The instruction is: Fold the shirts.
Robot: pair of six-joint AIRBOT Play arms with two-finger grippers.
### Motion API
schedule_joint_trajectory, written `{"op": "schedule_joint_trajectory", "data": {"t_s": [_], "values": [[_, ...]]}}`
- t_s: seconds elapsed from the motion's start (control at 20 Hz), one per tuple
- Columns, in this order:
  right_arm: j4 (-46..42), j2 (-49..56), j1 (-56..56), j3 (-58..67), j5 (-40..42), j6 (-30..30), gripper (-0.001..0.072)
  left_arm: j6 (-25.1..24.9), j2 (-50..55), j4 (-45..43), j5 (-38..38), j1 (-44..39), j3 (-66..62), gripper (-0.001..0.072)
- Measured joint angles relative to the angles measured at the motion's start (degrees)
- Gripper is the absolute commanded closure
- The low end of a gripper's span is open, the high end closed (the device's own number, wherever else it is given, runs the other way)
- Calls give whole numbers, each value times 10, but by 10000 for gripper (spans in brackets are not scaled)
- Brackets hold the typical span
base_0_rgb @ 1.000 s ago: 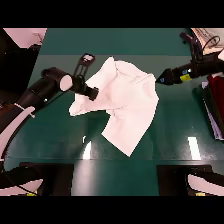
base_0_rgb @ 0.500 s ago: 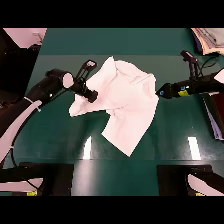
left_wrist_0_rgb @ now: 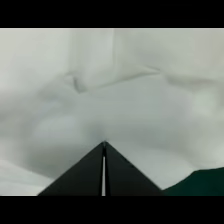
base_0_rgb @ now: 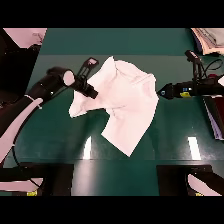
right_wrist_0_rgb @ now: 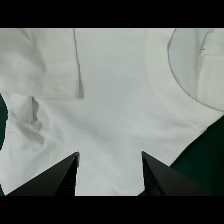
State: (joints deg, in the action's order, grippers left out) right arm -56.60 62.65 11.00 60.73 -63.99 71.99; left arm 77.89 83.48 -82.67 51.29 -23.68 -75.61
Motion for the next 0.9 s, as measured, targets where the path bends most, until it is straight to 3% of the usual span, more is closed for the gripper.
{"op": "schedule_joint_trajectory", "data": {"t_s": [0.35,0.65,0.75,0.9], "values": [[0,-3,-70,0,-24,1,264,1,-80,-68,77,68,-76,685],[1,8,-111,0,-31,1,257,0,-98,-13,164,186,-55,684],[10,29,-115,0,-31,1,168,0,-100,10,170,211,-39,684],[42,81,-116,0,-19,-5,154,-2,-100,28,174,230,-28,684]]}}
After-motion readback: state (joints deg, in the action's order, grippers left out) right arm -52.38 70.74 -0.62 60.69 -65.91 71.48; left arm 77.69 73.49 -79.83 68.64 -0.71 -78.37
